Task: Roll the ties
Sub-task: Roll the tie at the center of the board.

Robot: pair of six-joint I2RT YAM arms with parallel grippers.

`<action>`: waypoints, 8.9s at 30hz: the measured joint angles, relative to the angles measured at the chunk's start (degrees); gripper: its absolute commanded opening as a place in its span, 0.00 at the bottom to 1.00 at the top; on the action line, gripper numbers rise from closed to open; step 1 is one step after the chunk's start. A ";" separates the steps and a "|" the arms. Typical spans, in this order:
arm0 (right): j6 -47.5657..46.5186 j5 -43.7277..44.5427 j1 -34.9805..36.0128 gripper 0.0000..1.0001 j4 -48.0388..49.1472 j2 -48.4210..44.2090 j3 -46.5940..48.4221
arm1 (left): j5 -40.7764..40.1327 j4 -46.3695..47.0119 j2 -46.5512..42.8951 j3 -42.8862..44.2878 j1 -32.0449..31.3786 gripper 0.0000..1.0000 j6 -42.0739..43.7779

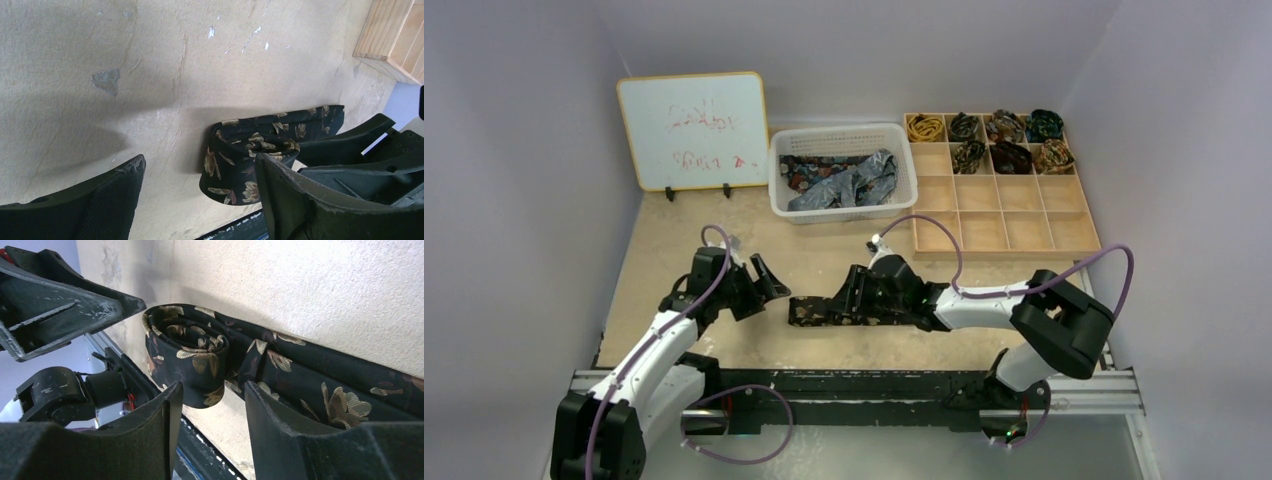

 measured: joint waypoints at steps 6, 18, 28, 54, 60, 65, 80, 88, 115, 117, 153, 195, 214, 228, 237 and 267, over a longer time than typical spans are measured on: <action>0.00 -0.96 0.00 0.47 0.61 0.42 0.83 | 1.42 0.96 1.29 -0.52 0.00 0.77 0.02; 0.07 -1.42 0.00 0.36 0.35 3.74 2.82 | 2.56 2.38 1.62 -0.52 0.00 0.77 0.07; 0.92 -1.60 0.00 0.36 -4.11 5.70 4.44 | 5.05 4.07 2.12 -1.05 0.00 0.75 1.11; -0.15 -1.09 0.00 0.38 -7.39 3.80 6.32 | 12.28 9.68 6.03 -4.04 -0.02 0.71 3.56; -0.13 -0.68 -0.35 0.33 -8.87 7.15 7.87 | 12.87 10.40 6.03 -4.13 0.00 0.71 4.00; -0.11 -1.11 -0.52 0.27 -9.05 8.68 9.07 | 14.95 12.04 7.23 -4.31 0.00 0.71 4.13; -0.07 -1.38 -0.81 0.27 -8.50 9.20 9.14 | 19.08 17.16 12.24 -6.12 -0.02 0.65 3.48; -0.07 -1.57 -0.83 0.24 -8.02 9.38 8.96 | 19.98 20.57 13.38 -7.52 0.00 0.57 2.16; -2.80 -2.56 -1.14 0.33 -8.22 6.88 8.98 | 19.85 25.22 14.38 -9.53 0.00 0.45 -0.98; -2.99 -2.62 -1.14 0.33 -7.91 6.58 8.98 | 19.80 25.05 14.38 -9.44 0.00 0.46 -0.96; -1.60 -2.56 -1.14 0.26 -8.02 10.25 9.90 | 19.54 22.29 16.24 -6.14 0.00 0.62 2.47; -1.97 -1.31 -1.18 0.26 -10.95 6.99 9.84 | 19.65 15.67 18.10 -2.62 0.00 0.41 3.98; -3.02 -2.73 -1.31 0.25 -11.69 10.10 12.00 | 5.44 4.79 16.11 5.07 -8.46 0.41 5.75; -2.73 -2.27 -1.46 0.29 -12.37 8.83 12.00 | -0.92 -0.92 14.64 9.88 -11.06 0.41 7.02; -2.73 -2.03 -1.57 0.30 -12.79 9.55 12.15 | -4.87 -4.81 14.43 12.96 -12.37 0.40 8.00; -4.72 -5.55 -1.97 0.34 -9.46 15.34 16.24 | -9.44 -6.43 13.46 13.05 -14.34 0.40 8.09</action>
